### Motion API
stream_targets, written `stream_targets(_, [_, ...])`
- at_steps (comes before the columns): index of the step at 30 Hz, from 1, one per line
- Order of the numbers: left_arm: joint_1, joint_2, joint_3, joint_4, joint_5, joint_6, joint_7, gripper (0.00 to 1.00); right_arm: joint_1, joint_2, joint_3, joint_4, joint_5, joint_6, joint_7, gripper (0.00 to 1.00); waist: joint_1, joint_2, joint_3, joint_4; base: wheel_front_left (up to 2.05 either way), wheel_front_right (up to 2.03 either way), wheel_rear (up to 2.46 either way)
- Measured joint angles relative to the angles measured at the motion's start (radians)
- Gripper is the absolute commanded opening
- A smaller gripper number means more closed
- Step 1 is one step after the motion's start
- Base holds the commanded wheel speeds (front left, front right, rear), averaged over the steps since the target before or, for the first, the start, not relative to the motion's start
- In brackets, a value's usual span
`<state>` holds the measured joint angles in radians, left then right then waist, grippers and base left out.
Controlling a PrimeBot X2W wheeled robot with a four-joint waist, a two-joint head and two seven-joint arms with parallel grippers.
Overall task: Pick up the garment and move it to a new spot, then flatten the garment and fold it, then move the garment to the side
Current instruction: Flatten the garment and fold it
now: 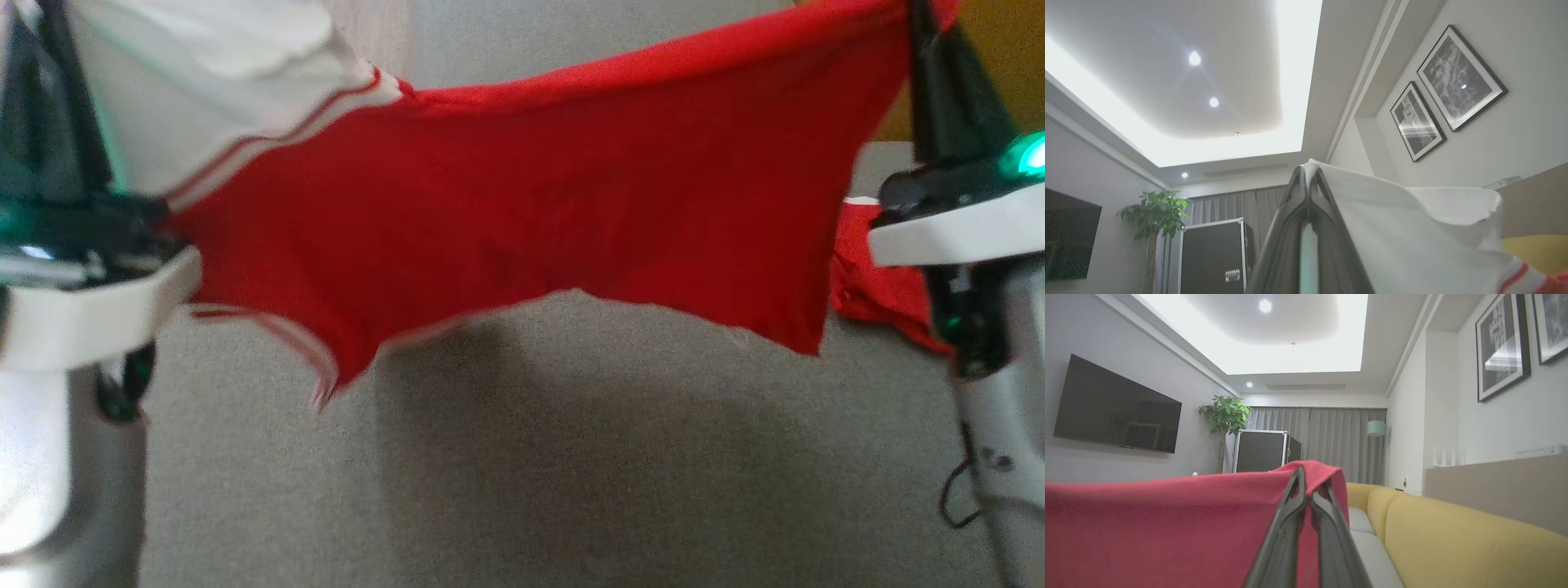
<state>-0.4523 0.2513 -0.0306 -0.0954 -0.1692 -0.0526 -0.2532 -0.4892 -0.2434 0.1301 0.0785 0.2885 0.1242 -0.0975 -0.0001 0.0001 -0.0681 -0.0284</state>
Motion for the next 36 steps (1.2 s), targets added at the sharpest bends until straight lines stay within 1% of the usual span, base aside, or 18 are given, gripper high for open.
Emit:
stream_targets(2, [-0.040,0.013,0.002,-0.049,0.000,0.000,0.024,0.00,-0.006,-0.026,0.000,-0.070,-0.009,0.000,0.037,0.00,0.0001,0.0000,0.000,-0.005,0.00,0.00,0.00])
stream_targets(5, [-0.089,0.024,0.004,-0.123,-0.009,-0.001,0.074,0.00,-0.010,-0.045,-0.012,-0.171,-0.016,0.000,0.098,0.00,0.0000,0.0000,0.003,-0.015,0.00,0.00,0.00])
stream_targets(8, [-0.118,0.031,0.028,-0.193,-0.027,0.001,0.125,0.00,-0.012,-0.035,-0.057,-0.259,-0.010,0.000,0.171,0.00,0.0000,0.0000,0.015,-0.027,0.00,0.00,0.00])
stream_targets(10, [-0.125,0.052,0.033,-0.218,-0.029,0.001,0.169,0.00,-0.012,-0.029,-0.079,-0.305,-0.018,0.000,0.217,0.00,0.0000,0.0000,0.029,-0.033,0.00,0.00,0.00])
stream_targets(12, [-0.125,0.068,0.031,-0.207,-0.042,-0.003,0.221,0.00,-0.012,-0.021,-0.085,-0.327,-0.023,0.000,0.256,0.00,0.0000,0.0000,0.046,-0.038,0.00,0.00,0.00])
stream_targets(14, [-0.126,0.081,0.025,-0.160,-0.052,-0.011,0.276,0.00,-0.012,-0.019,-0.090,-0.324,-0.025,0.000,0.293,0.00,0.0000,0.0000,0.067,-0.041,0.00,0.00,0.00])
stream_targets(16, [-0.143,0.093,0.013,-0.096,-0.060,-0.022,0.304,0.00,-0.020,-0.013,-0.106,-0.299,-0.016,0.000,0.323,0.00,0.0000,0.0000,0.098,-0.041,0.00,0.00,0.00])
stream_targets(19, [-0.235,0.105,-0.023,0.027,-0.068,-0.041,0.314,0.00,-0.100,-0.016,-0.097,-0.197,-0.006,0.000,0.337,0.00,0.0003,0.0000,0.161,-0.040,0.00,0.00,0.00])
stream_targets(22, [-0.391,0.110,-0.053,0.183,-0.073,-0.054,0.294,0.00,-0.263,-0.042,-0.061,-0.038,-0.002,0.000,0.318,0.00,0.0004,0.0000,0.234,-0.036,0.00,0.00,0.00])
stream_targets(24, [-0.512,0.115,-0.072,0.298,-0.072,-0.062,0.262,0.00,-0.404,-0.070,-0.037,0.088,-0.017,0.000,0.281,0.00,0.0006,-0.0001,0.286,-0.031,0.00,0.00,0.00])
stream_targets(26, [-0.630,0.117,-0.089,0.406,-0.055,-0.063,0.223,0.00,-0.549,-0.085,-0.022,0.207,-0.042,0.000,0.233,0.00,0.0007,-0.0001,0.334,-0.026,0.00,0.00,0.00])
stream_targets(30, [-0.837,0.118,-0.100,0.577,-0.030,-0.071,0.133,0.00,-0.789,-0.089,0.037,0.399,-0.075,0.000,0.126,0.00,0.0007,-0.0001,0.415,-0.014,0.00,0.00,0.00])
stream_targets(31, [-0.876,0.117,-0.101,0.614,-0.027,-0.071,0.109,0.00,-0.827,-0.090,0.063,0.439,-0.084,0.000,0.099,0.00,0.0007,-0.0001,0.429,-0.010,0.00,0.00,0.00])
stream_targets(32, [-0.876,0.117,-0.101,0.614,-0.027,-0.071,0.109,0.00,-0.827,-0.090,0.063,0.439,-0.084,0.000,0.099,0.00,0.0007,-0.0001,0.429,-0.010,0.00,0.00,0.00])
stream_targets(34, [-0.930,0.116,-0.116,0.686,-0.015,-0.071,0.075,0.00,-0.870,-0.089,0.098,0.519,-0.097,0.000,0.049,0.00,0.0006,-0.0001,0.449,0.000,0.00,0.00,0.00])
stream_targets(36, [-0.946,0.112,-0.140,0.740,-0.015,-0.071,0.044,0.00,-0.877,-0.086,0.115,0.596,-0.095,0.000,0.012,0.00,0.0003,-0.0001,0.459,0.008,0.00,0.00,0.00])
